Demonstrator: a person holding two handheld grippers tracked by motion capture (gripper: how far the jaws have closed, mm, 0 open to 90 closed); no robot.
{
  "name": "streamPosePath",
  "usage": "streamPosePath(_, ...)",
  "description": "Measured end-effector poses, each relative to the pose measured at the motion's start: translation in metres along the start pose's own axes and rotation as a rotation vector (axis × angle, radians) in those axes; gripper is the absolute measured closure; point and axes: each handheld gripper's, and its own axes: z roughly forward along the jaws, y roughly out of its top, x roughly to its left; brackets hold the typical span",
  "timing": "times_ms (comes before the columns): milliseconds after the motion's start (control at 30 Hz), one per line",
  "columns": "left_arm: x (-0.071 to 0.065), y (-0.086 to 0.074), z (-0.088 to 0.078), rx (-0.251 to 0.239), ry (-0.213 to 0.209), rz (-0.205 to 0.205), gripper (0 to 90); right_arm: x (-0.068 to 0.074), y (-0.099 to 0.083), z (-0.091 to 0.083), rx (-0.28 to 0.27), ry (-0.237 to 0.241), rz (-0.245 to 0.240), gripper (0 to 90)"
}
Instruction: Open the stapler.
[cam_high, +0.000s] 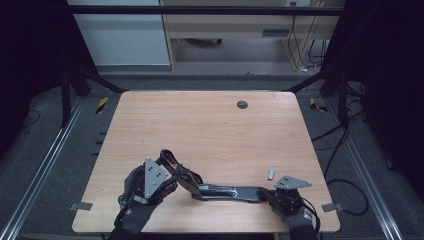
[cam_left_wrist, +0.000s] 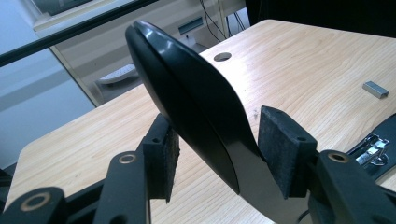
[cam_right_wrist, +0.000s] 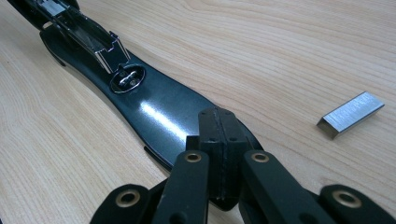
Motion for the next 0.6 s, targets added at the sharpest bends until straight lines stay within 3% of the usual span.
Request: streamPosePath(600, 0.012, -0.023, -0.008, -0.030, 0.014, -0.065, 44.3, 0.001, 0.001, 0.001, 0.006, -0.003, 0.006, 90.0)
